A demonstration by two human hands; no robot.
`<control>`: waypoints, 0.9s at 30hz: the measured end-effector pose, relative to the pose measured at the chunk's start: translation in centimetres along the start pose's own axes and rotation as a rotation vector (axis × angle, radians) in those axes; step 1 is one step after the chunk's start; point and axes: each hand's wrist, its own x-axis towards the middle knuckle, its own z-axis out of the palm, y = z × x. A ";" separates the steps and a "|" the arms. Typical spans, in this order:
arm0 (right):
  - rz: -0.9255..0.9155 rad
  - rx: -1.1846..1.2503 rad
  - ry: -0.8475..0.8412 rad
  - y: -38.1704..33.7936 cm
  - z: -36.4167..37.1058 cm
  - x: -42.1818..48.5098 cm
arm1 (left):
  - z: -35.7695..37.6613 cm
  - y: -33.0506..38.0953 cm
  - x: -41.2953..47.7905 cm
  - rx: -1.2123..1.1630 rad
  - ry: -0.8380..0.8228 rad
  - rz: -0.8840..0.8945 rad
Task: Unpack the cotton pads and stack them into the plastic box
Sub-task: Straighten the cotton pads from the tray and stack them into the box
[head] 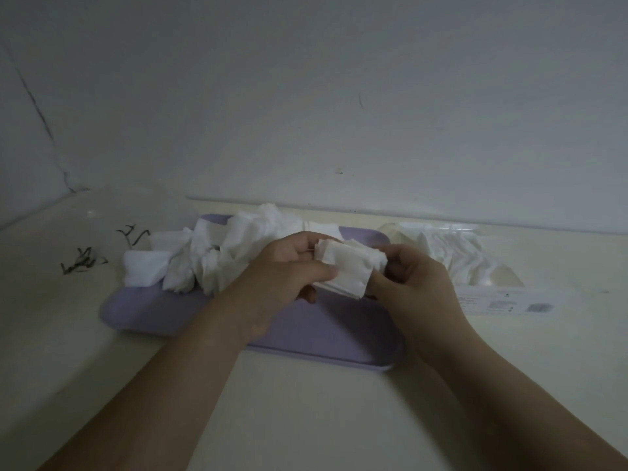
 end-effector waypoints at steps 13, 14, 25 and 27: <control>0.044 0.107 -0.063 -0.6 0.2 -0.2 | 0.8 -0.3 -0.4 0.154 0.215 0.098; 0.058 0.129 -0.091 -0.7 0.3 -0.3 | 1.0 -0.3 -0.5 0.150 0.206 0.100; 0.038 0.123 -0.179 -0.5 0.6 -0.6 | 1.4 0.4 -1.1 0.241 -0.073 0.005; 0.060 0.116 -0.166 -0.6 0.6 -0.5 | 1.8 0.7 -1.3 0.245 -0.150 0.015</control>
